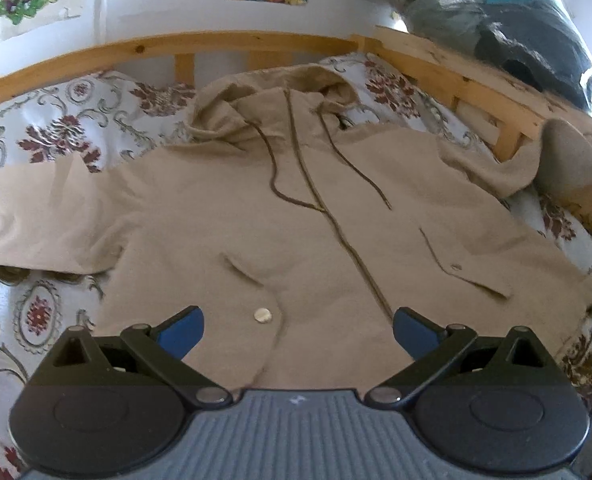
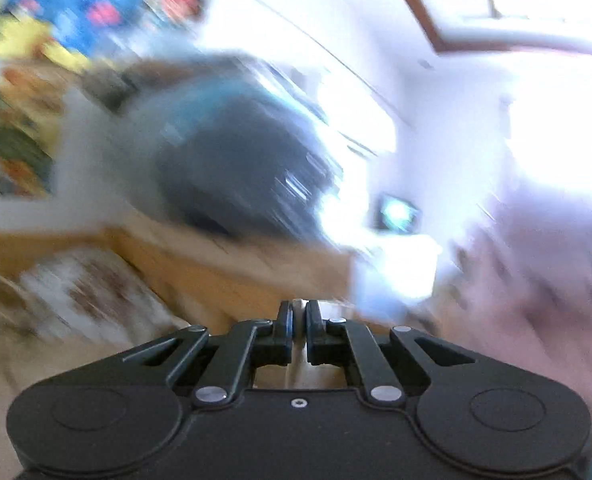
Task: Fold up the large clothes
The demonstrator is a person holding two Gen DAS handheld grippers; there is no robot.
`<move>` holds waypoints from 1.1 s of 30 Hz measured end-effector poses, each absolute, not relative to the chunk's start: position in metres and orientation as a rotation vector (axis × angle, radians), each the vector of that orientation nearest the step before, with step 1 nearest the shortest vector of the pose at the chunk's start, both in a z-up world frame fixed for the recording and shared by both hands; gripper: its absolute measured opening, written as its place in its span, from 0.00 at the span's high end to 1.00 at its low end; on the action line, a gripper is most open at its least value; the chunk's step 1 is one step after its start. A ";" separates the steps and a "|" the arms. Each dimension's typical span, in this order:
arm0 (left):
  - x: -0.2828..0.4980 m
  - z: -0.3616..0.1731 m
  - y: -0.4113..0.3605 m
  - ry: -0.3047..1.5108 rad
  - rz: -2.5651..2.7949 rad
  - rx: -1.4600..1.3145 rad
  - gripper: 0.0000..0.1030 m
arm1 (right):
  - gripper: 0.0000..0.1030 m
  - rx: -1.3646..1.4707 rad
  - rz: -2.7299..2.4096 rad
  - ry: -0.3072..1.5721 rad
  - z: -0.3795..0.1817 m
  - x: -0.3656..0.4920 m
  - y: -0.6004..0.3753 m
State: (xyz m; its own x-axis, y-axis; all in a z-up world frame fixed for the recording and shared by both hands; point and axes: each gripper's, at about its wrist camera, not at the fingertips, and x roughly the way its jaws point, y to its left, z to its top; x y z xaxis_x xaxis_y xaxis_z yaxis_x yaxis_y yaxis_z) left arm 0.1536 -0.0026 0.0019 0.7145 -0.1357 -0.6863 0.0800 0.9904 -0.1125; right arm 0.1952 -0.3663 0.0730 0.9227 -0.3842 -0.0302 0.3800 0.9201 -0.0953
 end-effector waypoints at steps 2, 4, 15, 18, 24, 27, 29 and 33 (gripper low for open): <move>0.152 0.004 0.004 0.754 -0.102 -0.080 0.01 | 0.95 -0.090 -0.265 -0.007 0.092 0.204 -0.342; 0.150 0.006 0.012 0.744 -0.081 -0.080 0.01 | 0.95 -0.096 -0.140 -0.046 0.106 0.214 -0.313; 0.141 0.000 0.062 0.758 0.054 -0.065 0.01 | 0.95 -0.210 0.515 0.031 0.077 0.255 -0.088; 0.141 -0.003 0.073 0.778 0.085 -0.070 0.01 | 0.95 -0.260 0.611 0.143 0.044 0.260 -0.042; 0.140 -0.005 0.082 0.770 0.115 -0.069 0.01 | 0.68 -0.266 0.686 0.388 -0.012 0.256 -0.031; 0.144 -0.004 0.080 0.745 0.114 -0.073 0.01 | 0.28 -0.261 0.639 0.382 -0.015 0.239 -0.065; 0.150 -0.004 0.078 0.712 0.118 -0.074 0.01 | 0.19 -0.260 0.567 0.374 -0.011 0.235 -0.098; 0.171 -0.011 0.067 0.665 0.129 -0.050 0.01 | 0.09 -0.207 0.251 0.397 -0.006 0.247 -0.177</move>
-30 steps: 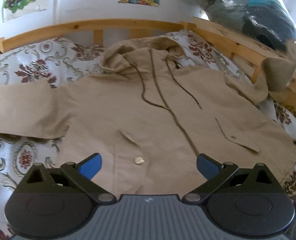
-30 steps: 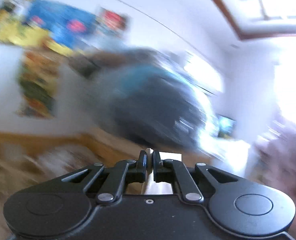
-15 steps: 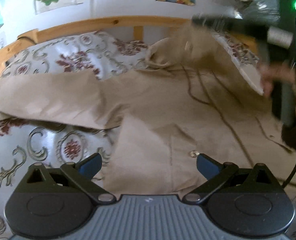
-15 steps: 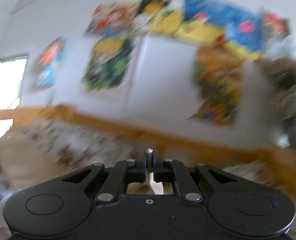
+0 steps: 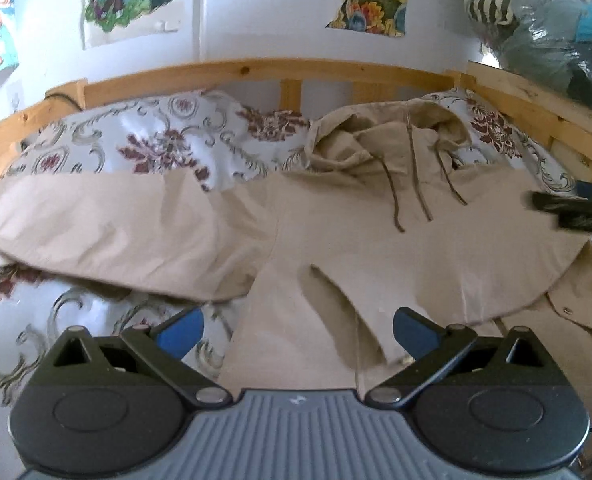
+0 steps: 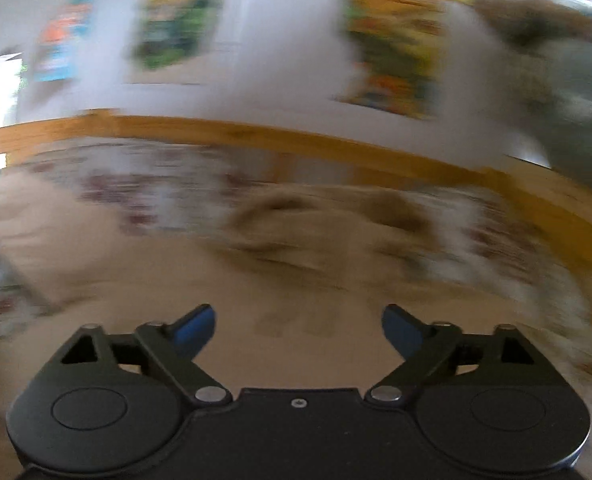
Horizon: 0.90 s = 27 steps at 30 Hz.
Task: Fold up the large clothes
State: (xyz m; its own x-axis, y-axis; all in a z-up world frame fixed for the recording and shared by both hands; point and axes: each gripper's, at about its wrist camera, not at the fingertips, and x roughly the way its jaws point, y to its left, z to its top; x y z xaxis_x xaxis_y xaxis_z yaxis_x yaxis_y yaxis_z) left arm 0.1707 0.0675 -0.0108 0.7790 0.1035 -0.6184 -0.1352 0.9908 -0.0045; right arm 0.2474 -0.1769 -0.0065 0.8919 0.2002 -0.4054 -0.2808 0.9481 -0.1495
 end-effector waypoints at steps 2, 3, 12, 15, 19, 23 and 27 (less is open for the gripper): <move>0.186 -0.019 0.059 0.668 0.133 -0.024 0.01 | 0.10 -0.136 0.117 0.433 -0.011 0.257 -0.218; 0.194 -0.023 0.055 0.672 0.131 -0.019 0.01 | 0.13 -0.073 0.058 0.450 -0.015 0.265 -0.241; 0.248 -0.060 0.028 0.753 0.136 0.043 0.01 | 0.39 0.200 -0.034 0.577 -0.058 0.297 -0.317; 0.257 -0.067 0.023 0.769 0.139 0.050 0.02 | 0.58 0.189 -0.020 0.579 -0.065 0.298 -0.320; 0.264 -0.069 0.015 0.770 0.145 0.059 0.03 | 0.92 0.126 -0.013 0.532 -0.060 0.302 -0.318; 0.265 -0.067 0.004 0.758 0.126 0.062 0.03 | 0.94 -0.037 -0.075 0.389 -0.039 0.286 -0.306; 0.275 -0.082 -0.009 0.816 0.149 0.145 0.03 | 0.91 -0.122 -0.090 0.450 -0.058 0.295 -0.302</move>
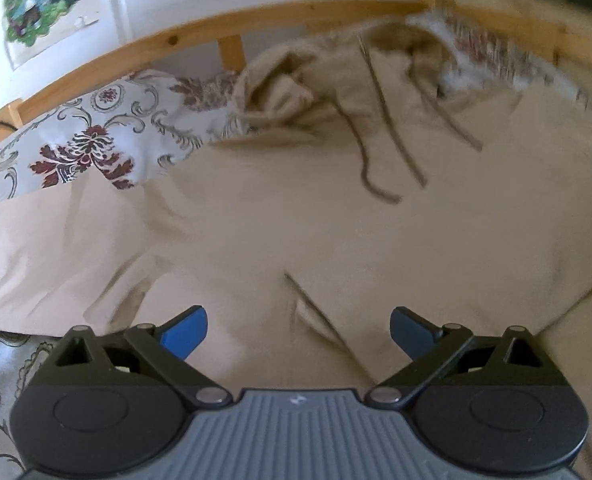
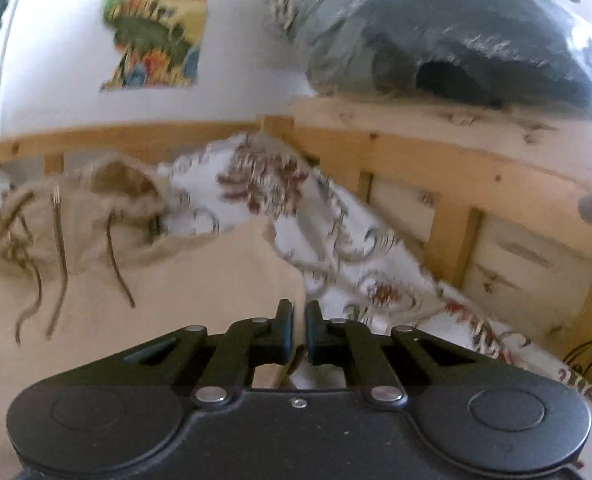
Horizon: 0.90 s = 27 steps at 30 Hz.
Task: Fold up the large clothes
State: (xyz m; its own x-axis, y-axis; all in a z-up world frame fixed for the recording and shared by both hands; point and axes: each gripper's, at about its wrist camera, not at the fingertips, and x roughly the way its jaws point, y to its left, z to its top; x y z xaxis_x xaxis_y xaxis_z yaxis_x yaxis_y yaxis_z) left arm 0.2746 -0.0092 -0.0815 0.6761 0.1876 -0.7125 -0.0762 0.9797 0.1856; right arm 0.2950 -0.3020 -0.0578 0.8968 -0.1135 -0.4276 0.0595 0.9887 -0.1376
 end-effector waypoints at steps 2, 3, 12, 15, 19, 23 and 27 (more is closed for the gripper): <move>0.279 -0.090 -0.011 0.847 0.177 0.177 0.03 | 0.85 -0.153 -0.136 0.483 -0.069 0.301 -0.304; 0.278 -0.091 -0.010 0.843 0.176 0.164 0.03 | 0.81 -0.153 -0.146 0.490 -0.071 0.303 -0.306; 0.241 -0.057 0.025 0.775 0.234 0.026 0.04 | 0.28 -0.355 -0.137 0.425 -0.082 0.304 -0.281; 0.216 -0.040 0.058 0.735 0.317 -0.005 0.02 | 0.28 -0.301 -0.146 0.459 -0.085 0.310 -0.288; 0.185 -0.024 0.120 0.673 0.543 -0.034 0.02 | 0.16 -0.282 -0.104 0.380 -0.067 0.296 -0.277; 0.155 -0.009 0.192 0.538 0.745 -0.161 0.03 | 0.05 -0.211 0.026 0.335 -0.047 0.277 -0.257; 0.147 0.005 0.258 0.445 0.857 -0.315 0.05 | 0.01 -0.197 0.164 0.276 -0.038 0.256 -0.232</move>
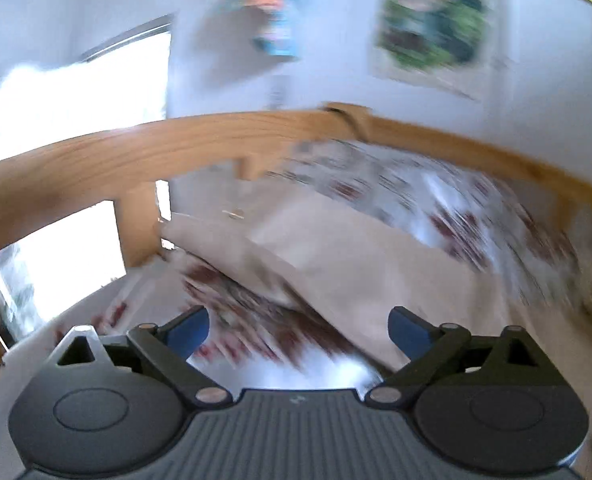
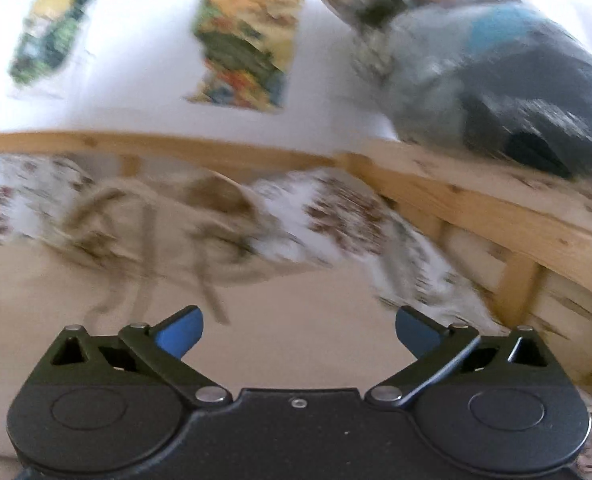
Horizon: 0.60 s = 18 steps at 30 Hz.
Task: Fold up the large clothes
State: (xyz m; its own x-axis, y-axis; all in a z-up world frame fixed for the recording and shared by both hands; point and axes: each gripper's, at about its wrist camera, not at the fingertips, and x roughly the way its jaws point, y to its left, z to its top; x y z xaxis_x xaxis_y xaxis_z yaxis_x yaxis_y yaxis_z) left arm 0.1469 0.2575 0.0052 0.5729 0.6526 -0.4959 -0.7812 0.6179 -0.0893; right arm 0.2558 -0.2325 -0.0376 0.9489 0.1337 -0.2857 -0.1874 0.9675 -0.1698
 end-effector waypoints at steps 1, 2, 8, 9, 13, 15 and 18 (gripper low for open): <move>0.149 0.009 0.271 0.432 0.882 -0.347 0.06 | 0.01 -0.212 0.189 0.269 -0.038 0.252 -0.225; 0.152 0.011 0.282 0.423 0.900 -0.363 0.07 | 0.01 -0.223 0.206 0.267 -0.039 0.248 -0.218; 0.188 0.008 0.329 0.520 1.013 -0.431 0.19 | 0.01 -0.219 0.246 0.306 -0.046 0.247 -0.201; 0.191 0.006 0.335 0.535 1.019 -0.452 0.21 | 0.01 -0.215 0.245 0.315 -0.047 0.248 -0.201; 0.196 0.003 0.345 0.544 1.067 -0.482 0.58 | 0.01 -0.204 0.239 0.339 -0.054 0.250 -0.201; 0.192 0.005 0.342 0.499 1.049 -0.485 0.76 | 0.01 -0.197 0.238 0.343 -0.055 0.251 -0.202; 0.188 0.013 0.330 0.439 1.035 -0.419 1.00 | 0.01 -0.187 0.237 0.337 -0.053 0.250 -0.204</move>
State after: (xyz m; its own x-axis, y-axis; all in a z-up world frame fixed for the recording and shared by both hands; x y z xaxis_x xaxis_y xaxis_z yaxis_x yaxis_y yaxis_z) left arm 0.1885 0.3301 0.0133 0.4401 0.7228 -0.5328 -0.8856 0.4476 -0.1243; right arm 0.2503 -0.2041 -0.0528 0.9166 0.1976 -0.3477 -0.2597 0.9553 -0.1416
